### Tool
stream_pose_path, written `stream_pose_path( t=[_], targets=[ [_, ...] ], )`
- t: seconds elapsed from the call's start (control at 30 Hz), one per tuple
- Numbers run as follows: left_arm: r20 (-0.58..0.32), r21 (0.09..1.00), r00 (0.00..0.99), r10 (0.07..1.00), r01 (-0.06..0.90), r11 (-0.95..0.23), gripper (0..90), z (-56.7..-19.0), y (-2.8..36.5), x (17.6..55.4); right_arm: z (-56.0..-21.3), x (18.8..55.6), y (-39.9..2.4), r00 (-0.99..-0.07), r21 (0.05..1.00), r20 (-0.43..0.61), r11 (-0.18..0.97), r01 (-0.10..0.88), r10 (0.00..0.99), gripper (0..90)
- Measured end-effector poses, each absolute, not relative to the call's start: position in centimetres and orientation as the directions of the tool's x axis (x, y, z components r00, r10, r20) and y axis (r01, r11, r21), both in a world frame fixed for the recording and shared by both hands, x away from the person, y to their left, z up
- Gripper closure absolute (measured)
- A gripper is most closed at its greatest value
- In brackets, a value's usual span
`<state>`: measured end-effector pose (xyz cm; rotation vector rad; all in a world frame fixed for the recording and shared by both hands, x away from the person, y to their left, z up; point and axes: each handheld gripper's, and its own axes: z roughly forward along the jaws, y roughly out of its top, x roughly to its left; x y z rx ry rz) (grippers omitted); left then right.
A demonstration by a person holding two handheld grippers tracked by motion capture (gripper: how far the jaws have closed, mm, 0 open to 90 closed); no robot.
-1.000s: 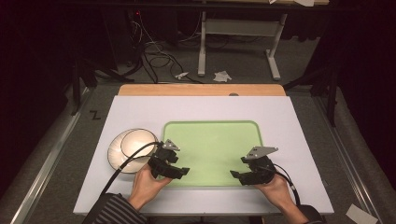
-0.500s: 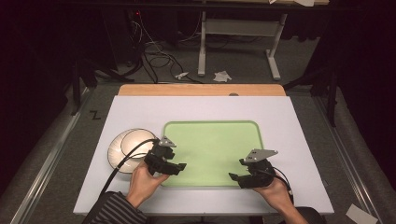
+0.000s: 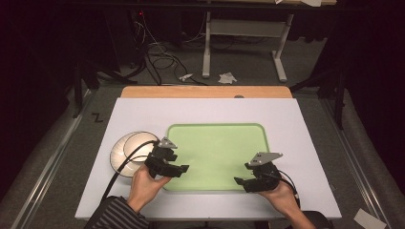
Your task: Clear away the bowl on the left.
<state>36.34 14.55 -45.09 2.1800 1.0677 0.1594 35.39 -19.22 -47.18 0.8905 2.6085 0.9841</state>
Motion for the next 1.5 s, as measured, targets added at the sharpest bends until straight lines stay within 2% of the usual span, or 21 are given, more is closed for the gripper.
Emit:
stream_pose_path(
  t=[1.5],
  targets=[
    [-0.198, 0.686, 0.588, 0.784, 0.654, -0.318, 38.7, -43.2, 17.7, 36.7, -47.4, 35.4, -19.1, -0.796, 0.636, 0.019, 0.607, 0.477, 0.605, 33.8]
  ],
)
